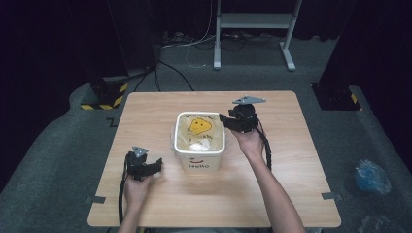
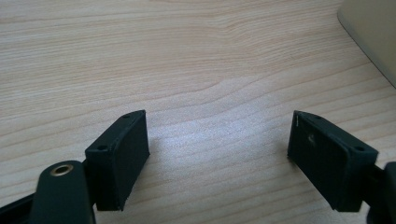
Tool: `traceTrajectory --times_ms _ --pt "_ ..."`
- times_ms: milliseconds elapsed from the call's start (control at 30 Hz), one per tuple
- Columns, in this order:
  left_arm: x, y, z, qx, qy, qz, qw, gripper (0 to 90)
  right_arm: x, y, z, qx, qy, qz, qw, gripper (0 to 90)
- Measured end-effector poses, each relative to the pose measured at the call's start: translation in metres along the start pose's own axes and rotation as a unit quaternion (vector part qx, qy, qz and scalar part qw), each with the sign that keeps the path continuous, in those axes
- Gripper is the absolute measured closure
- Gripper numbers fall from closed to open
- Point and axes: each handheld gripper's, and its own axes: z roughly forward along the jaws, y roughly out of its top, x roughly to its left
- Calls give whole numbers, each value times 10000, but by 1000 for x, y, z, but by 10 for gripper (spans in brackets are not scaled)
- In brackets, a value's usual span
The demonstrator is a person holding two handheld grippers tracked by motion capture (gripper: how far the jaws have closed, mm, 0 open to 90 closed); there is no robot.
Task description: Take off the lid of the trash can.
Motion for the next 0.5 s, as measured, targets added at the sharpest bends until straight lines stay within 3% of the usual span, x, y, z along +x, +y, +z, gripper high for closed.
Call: traceTrajectory --times_ms 500 --pt "0 0 0 -5 -4 5 10000 208 -5 5 19 154 -72 25 9999 587"
